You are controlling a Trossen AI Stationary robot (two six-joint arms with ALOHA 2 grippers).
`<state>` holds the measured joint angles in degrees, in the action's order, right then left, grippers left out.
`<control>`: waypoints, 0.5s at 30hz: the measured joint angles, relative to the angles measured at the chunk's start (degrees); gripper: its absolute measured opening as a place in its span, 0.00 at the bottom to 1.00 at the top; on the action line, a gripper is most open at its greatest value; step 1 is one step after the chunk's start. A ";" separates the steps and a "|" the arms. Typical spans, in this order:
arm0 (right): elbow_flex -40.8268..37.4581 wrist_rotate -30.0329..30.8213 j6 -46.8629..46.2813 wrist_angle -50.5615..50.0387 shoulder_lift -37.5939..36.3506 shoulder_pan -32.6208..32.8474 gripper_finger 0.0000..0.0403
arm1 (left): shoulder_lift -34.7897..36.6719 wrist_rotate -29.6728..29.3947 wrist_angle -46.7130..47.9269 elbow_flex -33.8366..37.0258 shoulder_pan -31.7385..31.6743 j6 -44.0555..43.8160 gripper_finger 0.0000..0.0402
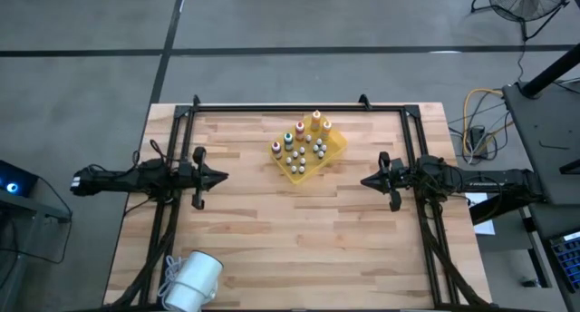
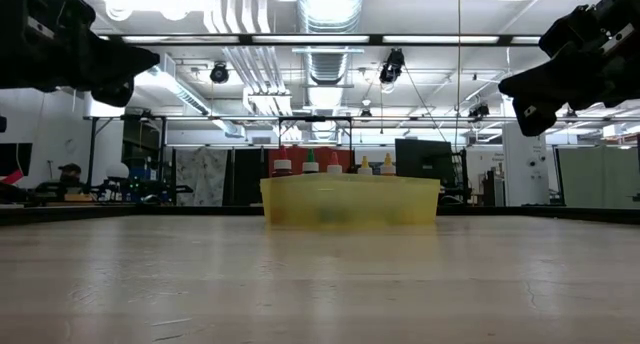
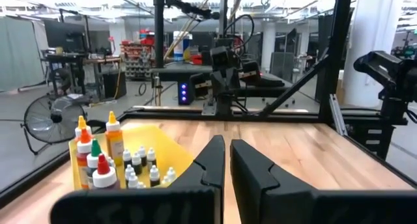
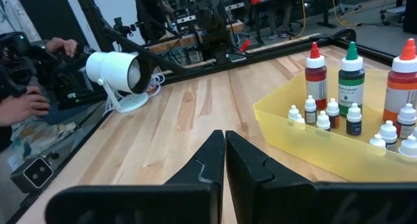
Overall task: Pick & Place food coloring
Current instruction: Return to Home Position
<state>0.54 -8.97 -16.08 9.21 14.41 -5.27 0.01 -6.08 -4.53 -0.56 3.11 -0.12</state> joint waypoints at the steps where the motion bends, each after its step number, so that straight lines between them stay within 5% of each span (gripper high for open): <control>1: 0.00 0.00 0.00 0.00 0.00 0.02 0.02 | 0.00 0.03 0.09 0.00 0.00 0.00 0.00; 15: 0.00 0.00 0.00 0.00 0.00 0.02 0.02 | 0.00 1.24 3.51 0.04 0.06 -0.65 0.00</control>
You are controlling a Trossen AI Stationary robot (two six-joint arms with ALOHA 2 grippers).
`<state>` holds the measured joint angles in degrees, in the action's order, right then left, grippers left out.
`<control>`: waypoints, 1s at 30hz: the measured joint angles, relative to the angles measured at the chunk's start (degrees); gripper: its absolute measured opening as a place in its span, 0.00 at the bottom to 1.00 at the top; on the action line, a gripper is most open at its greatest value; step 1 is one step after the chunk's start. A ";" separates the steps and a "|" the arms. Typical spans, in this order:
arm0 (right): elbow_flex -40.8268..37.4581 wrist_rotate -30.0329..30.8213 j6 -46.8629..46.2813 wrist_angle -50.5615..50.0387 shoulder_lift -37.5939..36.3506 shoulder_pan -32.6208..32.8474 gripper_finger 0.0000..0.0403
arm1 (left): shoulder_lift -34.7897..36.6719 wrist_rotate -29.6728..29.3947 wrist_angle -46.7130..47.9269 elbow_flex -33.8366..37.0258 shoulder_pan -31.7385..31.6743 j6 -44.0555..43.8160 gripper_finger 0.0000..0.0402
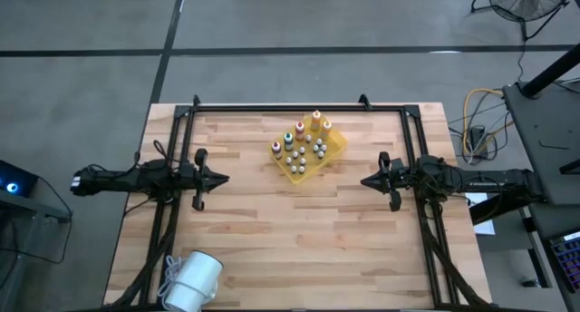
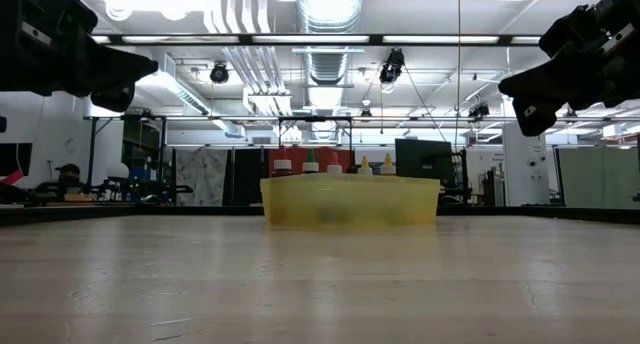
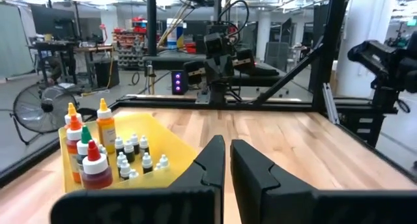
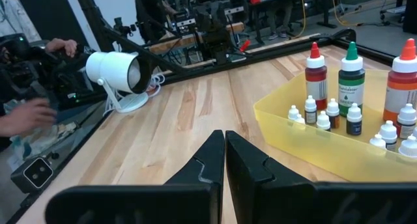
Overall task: Pick & Place food coloring
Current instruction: Return to Home Position
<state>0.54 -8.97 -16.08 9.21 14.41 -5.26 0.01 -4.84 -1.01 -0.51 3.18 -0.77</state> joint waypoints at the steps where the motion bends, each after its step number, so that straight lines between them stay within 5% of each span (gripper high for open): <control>1: 0.00 0.00 0.00 0.00 0.00 0.00 0.02 | 0.00 0.00 0.02 0.00 -0.01 -0.64 0.00; 30: 0.00 0.00 0.00 0.00 0.00 0.00 0.02 | 0.00 -0.22 -1.12 0.15 -0.02 -1.84 0.00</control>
